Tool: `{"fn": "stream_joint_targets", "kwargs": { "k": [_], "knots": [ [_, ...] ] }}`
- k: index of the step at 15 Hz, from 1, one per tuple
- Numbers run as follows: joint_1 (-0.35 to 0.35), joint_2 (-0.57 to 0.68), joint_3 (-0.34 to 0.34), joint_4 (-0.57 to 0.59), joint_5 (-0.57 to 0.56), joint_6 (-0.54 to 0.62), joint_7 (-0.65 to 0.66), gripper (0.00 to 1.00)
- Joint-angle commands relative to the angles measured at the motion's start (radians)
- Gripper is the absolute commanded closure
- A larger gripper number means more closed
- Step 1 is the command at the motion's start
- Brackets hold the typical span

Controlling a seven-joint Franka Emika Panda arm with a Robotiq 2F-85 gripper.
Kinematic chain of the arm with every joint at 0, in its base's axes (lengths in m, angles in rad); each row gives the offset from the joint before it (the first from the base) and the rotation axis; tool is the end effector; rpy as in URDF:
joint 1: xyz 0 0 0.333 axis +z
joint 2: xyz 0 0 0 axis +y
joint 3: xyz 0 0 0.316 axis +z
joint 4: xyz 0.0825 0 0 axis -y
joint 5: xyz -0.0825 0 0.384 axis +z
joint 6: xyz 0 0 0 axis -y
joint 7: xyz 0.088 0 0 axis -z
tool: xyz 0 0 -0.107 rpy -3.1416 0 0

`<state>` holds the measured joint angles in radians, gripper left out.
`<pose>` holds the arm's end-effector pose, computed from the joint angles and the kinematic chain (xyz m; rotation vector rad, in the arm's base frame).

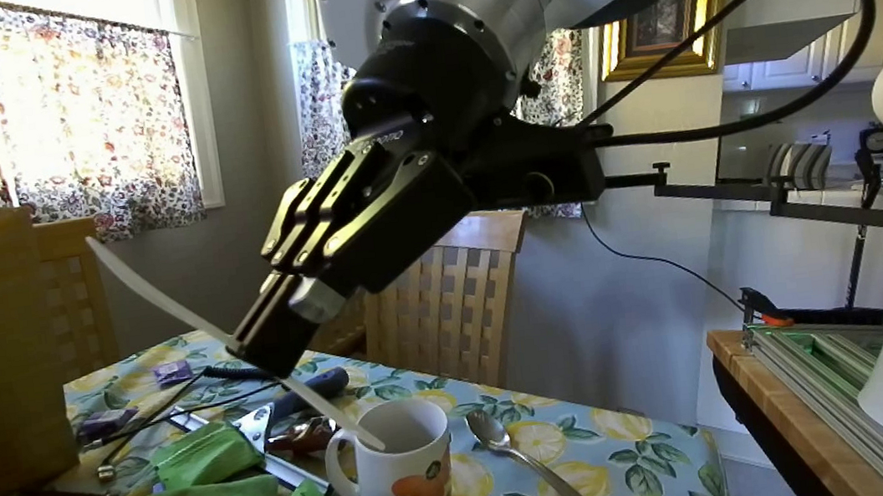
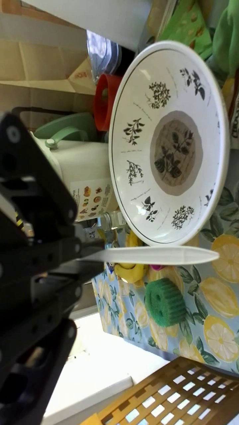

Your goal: Use the plastic knife to stir the contents of the small white bowl

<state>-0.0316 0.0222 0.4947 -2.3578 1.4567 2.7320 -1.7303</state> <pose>0.4725 0.1936 0.3337 -2.2858 -1.0996 -0.8950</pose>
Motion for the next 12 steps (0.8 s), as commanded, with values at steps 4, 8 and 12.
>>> {"fn": "stream_joint_targets", "kwargs": {
  "k": [4,8,12],
  "knots": [
    [-0.011,0.030,-0.011,0.045,0.034,-0.087,-0.138,0.97],
    [-0.007,0.048,-0.019,0.068,0.118,-0.122,-0.292,0.97],
    [0.008,0.090,-0.009,0.078,0.390,-0.077,-0.489,0.97]
  ]
}}
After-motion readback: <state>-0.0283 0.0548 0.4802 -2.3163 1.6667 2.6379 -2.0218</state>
